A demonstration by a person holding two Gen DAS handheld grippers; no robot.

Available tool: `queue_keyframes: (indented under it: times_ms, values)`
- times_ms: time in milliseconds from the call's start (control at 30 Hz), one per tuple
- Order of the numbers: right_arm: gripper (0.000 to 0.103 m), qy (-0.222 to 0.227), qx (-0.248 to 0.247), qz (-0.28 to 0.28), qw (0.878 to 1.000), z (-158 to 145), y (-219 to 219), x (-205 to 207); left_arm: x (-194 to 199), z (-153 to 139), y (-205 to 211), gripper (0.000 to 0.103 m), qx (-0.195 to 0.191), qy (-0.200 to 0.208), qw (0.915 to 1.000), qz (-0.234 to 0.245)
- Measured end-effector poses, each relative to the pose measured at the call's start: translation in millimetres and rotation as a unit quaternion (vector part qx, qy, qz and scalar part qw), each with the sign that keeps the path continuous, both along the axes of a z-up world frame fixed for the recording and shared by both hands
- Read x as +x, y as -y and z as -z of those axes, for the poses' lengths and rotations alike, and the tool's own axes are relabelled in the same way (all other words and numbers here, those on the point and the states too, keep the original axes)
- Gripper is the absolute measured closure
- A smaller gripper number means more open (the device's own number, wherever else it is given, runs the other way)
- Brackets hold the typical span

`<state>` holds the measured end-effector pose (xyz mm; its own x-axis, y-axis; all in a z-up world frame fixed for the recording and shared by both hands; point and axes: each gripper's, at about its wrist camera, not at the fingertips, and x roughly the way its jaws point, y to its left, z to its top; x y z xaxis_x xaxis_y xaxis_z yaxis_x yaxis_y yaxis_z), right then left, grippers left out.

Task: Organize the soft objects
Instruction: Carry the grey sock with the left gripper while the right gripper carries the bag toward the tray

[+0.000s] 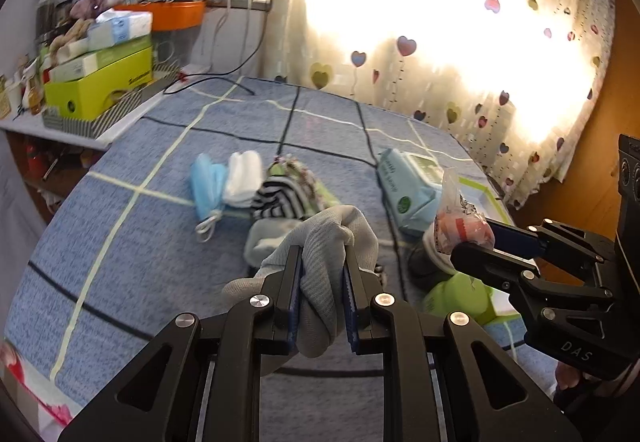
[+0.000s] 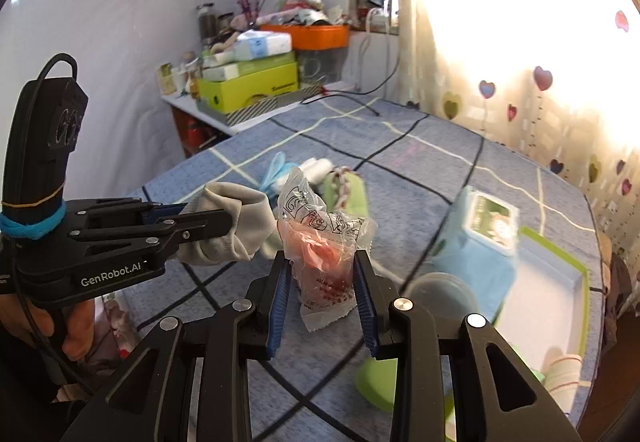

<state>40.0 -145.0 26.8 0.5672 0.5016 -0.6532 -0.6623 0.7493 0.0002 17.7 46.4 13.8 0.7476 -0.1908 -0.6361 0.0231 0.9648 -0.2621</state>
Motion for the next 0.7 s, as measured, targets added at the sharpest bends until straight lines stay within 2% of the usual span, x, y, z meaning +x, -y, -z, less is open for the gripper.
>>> queue_keyframes:
  times_ms: [700]
  values:
    - [0.073, 0.011, 0.02, 0.082, 0.996, -13.4, 76.6, 10.2, 33.0, -23.6, 61.6, 0.084, 0.006, 0.015, 0.9985, 0.052]
